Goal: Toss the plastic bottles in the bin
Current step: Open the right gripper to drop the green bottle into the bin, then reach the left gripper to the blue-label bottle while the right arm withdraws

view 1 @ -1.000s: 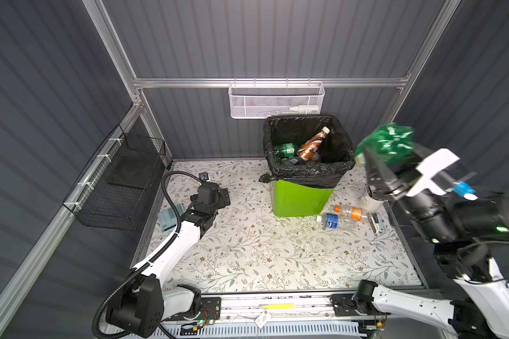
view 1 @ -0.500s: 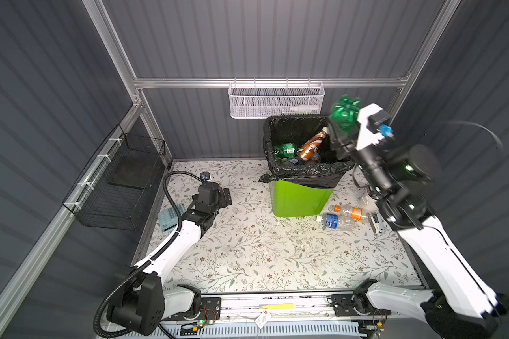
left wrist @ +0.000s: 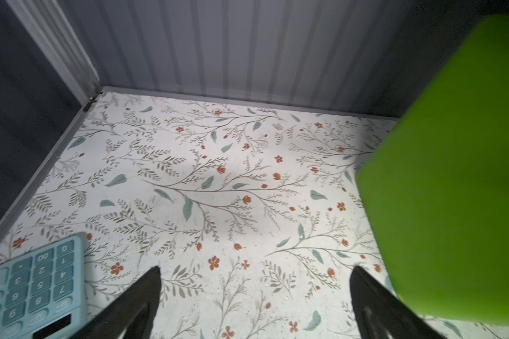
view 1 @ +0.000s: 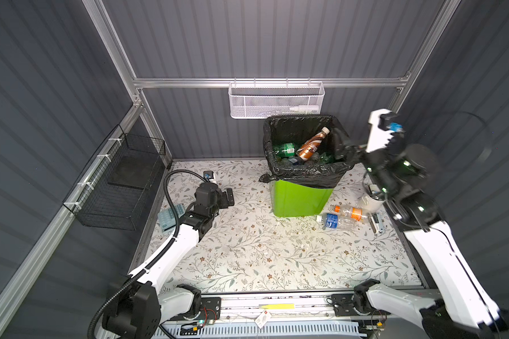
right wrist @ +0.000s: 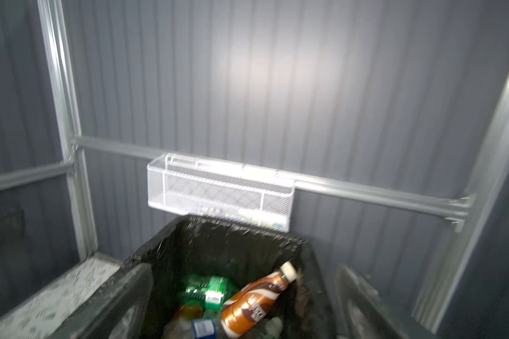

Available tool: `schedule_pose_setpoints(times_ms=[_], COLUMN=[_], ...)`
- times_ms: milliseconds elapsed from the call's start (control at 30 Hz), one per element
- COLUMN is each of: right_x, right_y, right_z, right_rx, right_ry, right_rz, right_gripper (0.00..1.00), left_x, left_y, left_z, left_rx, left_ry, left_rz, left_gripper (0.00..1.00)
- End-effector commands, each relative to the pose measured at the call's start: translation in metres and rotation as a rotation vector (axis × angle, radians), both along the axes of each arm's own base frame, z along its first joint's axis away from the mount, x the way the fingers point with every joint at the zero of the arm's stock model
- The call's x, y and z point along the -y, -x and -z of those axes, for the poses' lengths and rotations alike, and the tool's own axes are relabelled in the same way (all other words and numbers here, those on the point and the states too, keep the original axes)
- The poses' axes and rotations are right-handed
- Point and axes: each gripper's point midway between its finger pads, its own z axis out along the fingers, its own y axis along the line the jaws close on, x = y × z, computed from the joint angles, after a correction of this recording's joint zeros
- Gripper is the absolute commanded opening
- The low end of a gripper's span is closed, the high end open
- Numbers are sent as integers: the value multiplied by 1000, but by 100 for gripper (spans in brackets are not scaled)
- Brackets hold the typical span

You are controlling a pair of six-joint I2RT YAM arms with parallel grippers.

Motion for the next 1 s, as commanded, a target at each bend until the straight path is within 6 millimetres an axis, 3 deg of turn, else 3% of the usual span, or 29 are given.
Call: schedule_pose_setpoints(times_ms=[0,233,400,567,733,967], right_x=[32,78,108,132,143,159], right_y=[-2,1,20,38,47,51], right_z=[20,111,180,250,282,293], right_rx=[-15,-191,-334,-483,-522,-554], right_ry=[-84,-173,-217,-253,-306,-317], right_rz=[127,267,381,497,530,585], right_gripper=[99,99,99,99,99,99], left_x=[30,66,111,164,236,331], left_y=[8,20,59,91,122,154], left_z=[-21,-33,-52,-33,-9,20], left_rx=[92,145,198,186,187,277], left_ry=[-129,-180,-195,-286,-451,-736], left_rz=[100,169,250,357,562,806], left_gripper=[100,100,100,100,100,100])
